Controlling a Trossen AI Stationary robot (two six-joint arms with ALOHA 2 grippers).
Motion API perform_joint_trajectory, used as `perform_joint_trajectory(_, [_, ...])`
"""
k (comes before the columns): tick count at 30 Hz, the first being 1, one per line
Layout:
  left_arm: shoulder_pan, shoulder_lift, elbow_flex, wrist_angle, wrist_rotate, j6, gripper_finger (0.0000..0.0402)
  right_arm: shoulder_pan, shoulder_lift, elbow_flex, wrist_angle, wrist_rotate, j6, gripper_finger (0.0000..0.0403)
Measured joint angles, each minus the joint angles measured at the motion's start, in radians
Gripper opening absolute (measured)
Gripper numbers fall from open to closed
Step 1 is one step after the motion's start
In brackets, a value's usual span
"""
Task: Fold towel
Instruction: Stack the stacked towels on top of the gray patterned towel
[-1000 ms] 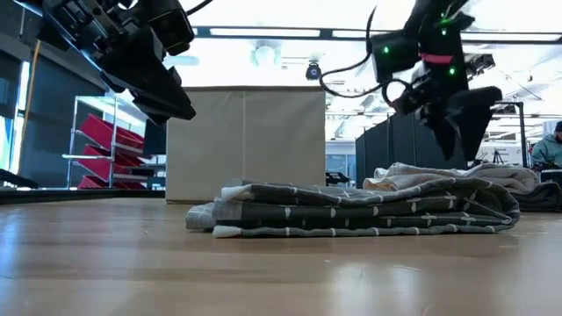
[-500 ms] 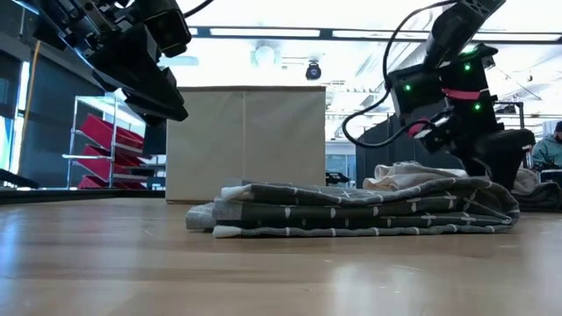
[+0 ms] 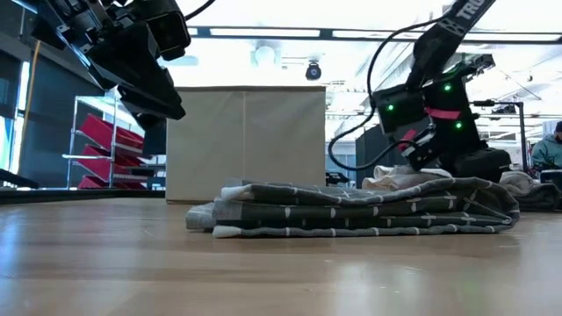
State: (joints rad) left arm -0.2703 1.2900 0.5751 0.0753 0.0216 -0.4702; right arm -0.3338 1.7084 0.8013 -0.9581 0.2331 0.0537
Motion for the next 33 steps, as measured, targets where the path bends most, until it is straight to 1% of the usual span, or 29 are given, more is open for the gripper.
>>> perform_joint_trajectory(3, [0.0, 0.0, 0.0, -0.001, 0.0, 0.0, 0.0074, -0.008, -0.001, -0.003, 0.013, 0.027, 0.071, 0.0094])
perform_joint_trajectory(4, [0.0, 0.0, 0.0, -0.001, 0.0, 0.002, 0.0074, -0.007, -0.007, -0.003, 0.008, 0.025, 0.089, 0.0078])
perform_joint_trajectory(6, [0.005, 0.0, 0.0, 0.0, 0.0, 0.017, 0.0074, 0.001, -0.027, 0.014, -0.014, -0.001, 0.129, 0.008])
perform_joint_trajectory(8, [0.011, 0.0, 0.0, 0.0, 0.002, 0.03, 0.0074, 0.02, -0.054, 0.046, -0.053, -0.06, 0.176, 0.008])
perform_joint_trajectory(10, [0.019, 0.0, 0.0, 0.001, 0.001, 0.038, 0.0074, 0.054, -0.101, 0.098, -0.12, -0.125, 0.231, 0.008])
perform_joint_trajectory(13, [0.035, -0.011, 0.0, 0.006, 0.002, 0.06, 0.0074, 0.105, -0.17, 0.197, -0.217, -0.168, 0.341, 0.008])
perform_joint_trajectory(16, [0.046, -0.013, 0.0, 0.004, 0.001, 0.08, 0.0074, 0.188, -0.213, 0.317, -0.335, -0.174, 0.5, 0.008])
perform_joint_trajectory(19, [0.067, -0.018, 0.0, 0.003, 0.001, 0.102, 0.0074, 0.279, -0.224, 0.44, -0.452, -0.191, 0.649, 0.008])
perform_joint_trajectory(23, [0.084, -0.018, 0.0, -0.015, -0.019, 0.109, 0.0074, 0.4, -0.221, 0.537, -0.474, -0.262, 0.873, 0.008])
perform_joint_trajectory(28, [0.084, -0.018, 0.002, -0.212, -0.032, 0.196, 0.0074, 0.545, -0.207, 0.557, -0.483, -0.264, 1.224, 0.008])
perform_joint_trajectory(31, [0.076, -0.018, 0.001, -0.378, -0.06, 0.253, 0.0074, 0.63, -0.192, 0.557, -0.498, -0.214, 1.478, 0.008])
perform_joint_trajectory(33, [0.07, -0.018, -0.011, -0.445, -0.1, 0.27, 0.0074, 0.677, -0.176, 0.557, -0.499, -0.18, 1.646, 0.008])
